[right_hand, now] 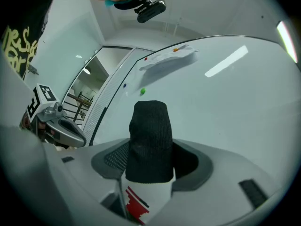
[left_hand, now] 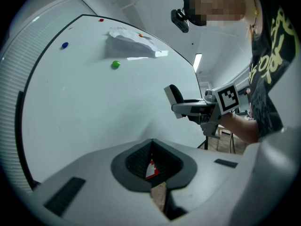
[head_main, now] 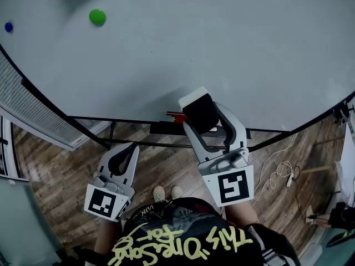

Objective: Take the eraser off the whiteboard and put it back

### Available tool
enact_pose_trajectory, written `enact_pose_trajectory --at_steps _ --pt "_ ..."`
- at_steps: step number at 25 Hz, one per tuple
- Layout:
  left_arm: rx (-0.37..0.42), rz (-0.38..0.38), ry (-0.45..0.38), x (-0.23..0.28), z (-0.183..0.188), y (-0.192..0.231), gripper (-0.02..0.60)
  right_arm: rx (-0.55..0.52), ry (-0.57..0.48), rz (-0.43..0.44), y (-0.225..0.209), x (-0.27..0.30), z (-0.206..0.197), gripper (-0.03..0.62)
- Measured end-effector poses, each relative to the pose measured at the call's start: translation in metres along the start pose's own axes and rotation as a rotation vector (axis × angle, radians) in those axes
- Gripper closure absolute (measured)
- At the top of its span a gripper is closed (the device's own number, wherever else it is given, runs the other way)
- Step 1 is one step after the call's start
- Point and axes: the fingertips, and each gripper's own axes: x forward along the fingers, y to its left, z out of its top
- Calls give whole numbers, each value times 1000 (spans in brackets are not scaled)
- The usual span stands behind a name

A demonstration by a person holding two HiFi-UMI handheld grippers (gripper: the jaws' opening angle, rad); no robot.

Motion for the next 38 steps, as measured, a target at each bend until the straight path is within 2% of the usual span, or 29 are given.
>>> enact_pose_trajectory --at_steps 18,30,34,38 --pt "-1 2 -6 1 0 0 574 4 -1 0 0 -4 5 332" --pt "4 -11 -17 6 4 -3 574 -42 -23 -45 -21 2 25 332" --pt "-19 -5 -4 6 3 -4 574 -59 -29 -56 -28 5 31 332" --pt "2 -13 -15 8 1 -3 574 -68 -35 -70 -37 13 32 332"
